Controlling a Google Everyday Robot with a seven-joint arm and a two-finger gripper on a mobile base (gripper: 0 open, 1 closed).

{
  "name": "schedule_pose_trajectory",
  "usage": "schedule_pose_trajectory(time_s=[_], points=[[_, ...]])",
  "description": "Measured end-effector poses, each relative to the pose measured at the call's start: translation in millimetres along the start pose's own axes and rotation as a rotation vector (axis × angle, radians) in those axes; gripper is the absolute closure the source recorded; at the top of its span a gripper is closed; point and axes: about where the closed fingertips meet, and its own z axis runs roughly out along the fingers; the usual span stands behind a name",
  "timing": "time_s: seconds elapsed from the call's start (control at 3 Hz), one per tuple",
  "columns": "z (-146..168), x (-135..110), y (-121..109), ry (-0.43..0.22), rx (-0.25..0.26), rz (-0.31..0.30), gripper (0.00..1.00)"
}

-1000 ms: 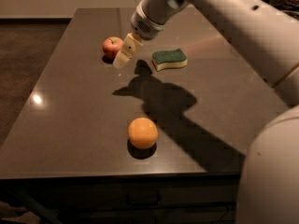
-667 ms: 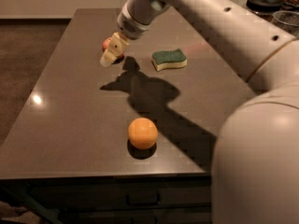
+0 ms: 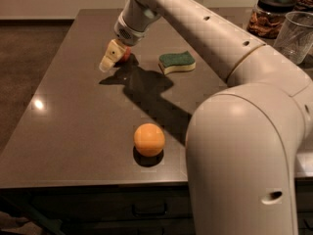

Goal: Move apple near orange

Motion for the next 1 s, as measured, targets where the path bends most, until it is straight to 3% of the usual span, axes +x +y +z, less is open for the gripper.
schedule_pose_trajectory(time_s=[0.33,1.0], points=[[12.2,1.9,-6.6,0.006,-0.010,0.012,0.02],[13.4,-8.4,-5.8,-0.021,-0.031,0.015,0.47]])
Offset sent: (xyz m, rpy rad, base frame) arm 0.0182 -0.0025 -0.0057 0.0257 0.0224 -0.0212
